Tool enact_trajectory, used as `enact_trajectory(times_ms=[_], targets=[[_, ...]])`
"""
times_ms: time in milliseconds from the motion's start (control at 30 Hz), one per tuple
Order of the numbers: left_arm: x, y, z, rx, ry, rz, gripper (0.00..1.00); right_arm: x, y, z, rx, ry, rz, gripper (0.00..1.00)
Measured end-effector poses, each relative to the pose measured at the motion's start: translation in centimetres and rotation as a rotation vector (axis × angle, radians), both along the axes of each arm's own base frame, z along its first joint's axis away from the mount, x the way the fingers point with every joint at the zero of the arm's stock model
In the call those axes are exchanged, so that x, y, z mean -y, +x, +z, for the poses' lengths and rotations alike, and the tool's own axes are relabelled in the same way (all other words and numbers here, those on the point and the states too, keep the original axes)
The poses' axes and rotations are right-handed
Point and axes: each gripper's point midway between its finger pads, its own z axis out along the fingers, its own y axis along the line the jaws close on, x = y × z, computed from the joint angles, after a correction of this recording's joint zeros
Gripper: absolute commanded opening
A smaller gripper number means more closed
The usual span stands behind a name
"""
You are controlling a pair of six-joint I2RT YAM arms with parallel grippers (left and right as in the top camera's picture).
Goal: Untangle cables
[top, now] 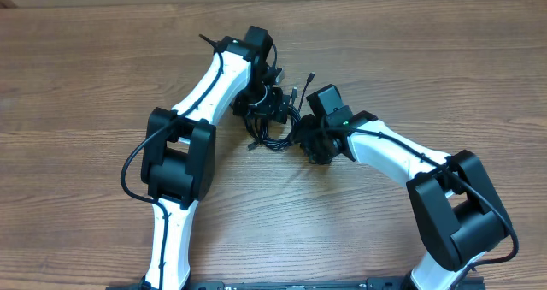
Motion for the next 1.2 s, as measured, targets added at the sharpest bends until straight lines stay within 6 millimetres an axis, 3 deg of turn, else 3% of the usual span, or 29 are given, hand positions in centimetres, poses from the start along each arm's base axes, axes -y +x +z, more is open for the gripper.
enact_trajectory(times_ms=[200,300,533,933,1200], targets=[[-1.7,0.8,0.0,0.006,0.0,0.02,0.78,0.3,0.7,-0.2,0.052,-0.08,-0.079,0.41],[-2.0,1.1,0.0,0.012,-0.003,0.028,0.78,-0.2,1.0,0.0,0.092,-0.1,-0.086,0.29],[-1.1,1.0,0.0,0.024,-0.006,0.01,0.79,-0.9,0.1,-0.1,0.126,-0.166,-0.108,0.27],[-0.8,1.0,0.0,0.03,-0.009,0.004,0.79,-0.7,0.2,-0.3,0.146,-0.182,-0.157,0.08],[-0.8,1.0,0.0,0.03,-0.009,0.004,0.79,-0.6,0.3,-0.3,0.147,-0.184,-0.161,0.04]])
